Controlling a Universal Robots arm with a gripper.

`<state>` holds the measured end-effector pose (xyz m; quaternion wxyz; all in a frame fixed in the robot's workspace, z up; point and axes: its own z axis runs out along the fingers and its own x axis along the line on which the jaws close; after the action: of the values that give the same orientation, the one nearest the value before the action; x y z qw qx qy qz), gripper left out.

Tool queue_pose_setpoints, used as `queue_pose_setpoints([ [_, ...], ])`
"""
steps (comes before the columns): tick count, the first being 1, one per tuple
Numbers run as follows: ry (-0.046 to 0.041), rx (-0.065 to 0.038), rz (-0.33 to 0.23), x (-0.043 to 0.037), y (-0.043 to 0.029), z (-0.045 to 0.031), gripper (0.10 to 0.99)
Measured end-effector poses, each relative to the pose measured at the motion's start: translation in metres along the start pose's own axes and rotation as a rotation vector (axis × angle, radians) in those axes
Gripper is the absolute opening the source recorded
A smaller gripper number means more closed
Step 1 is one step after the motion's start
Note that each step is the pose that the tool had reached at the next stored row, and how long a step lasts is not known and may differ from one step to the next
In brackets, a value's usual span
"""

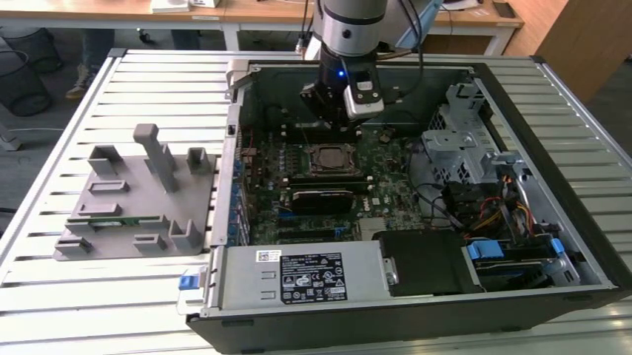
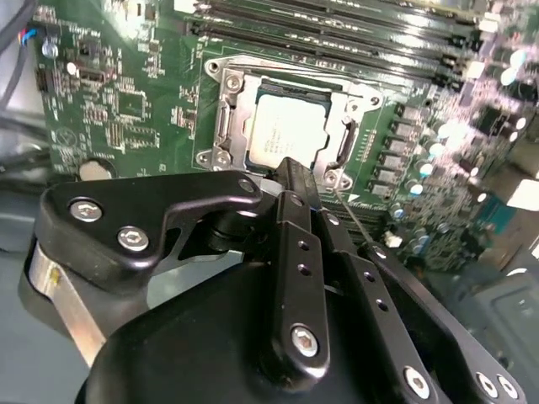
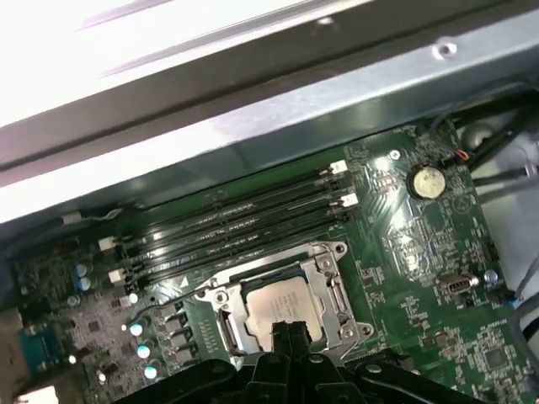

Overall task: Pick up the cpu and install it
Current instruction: 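Install the first cpu locking lever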

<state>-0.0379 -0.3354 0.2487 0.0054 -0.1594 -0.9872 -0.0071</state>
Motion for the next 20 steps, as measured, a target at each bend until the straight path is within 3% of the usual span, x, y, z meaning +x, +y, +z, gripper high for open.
queue_pose_setpoints([
  [17, 0.0038, 0.004, -0.310, 0.0000, 0.0000, 0.0019, 0.110],
  [19, 0.0046, 0.002, -0.345, -0.0001, -0.0001, 0.0022, 0.110],
  [20, 0.0057, -0.004, -0.355, -0.0001, 0.0000, 0.0024, 0.110],
])
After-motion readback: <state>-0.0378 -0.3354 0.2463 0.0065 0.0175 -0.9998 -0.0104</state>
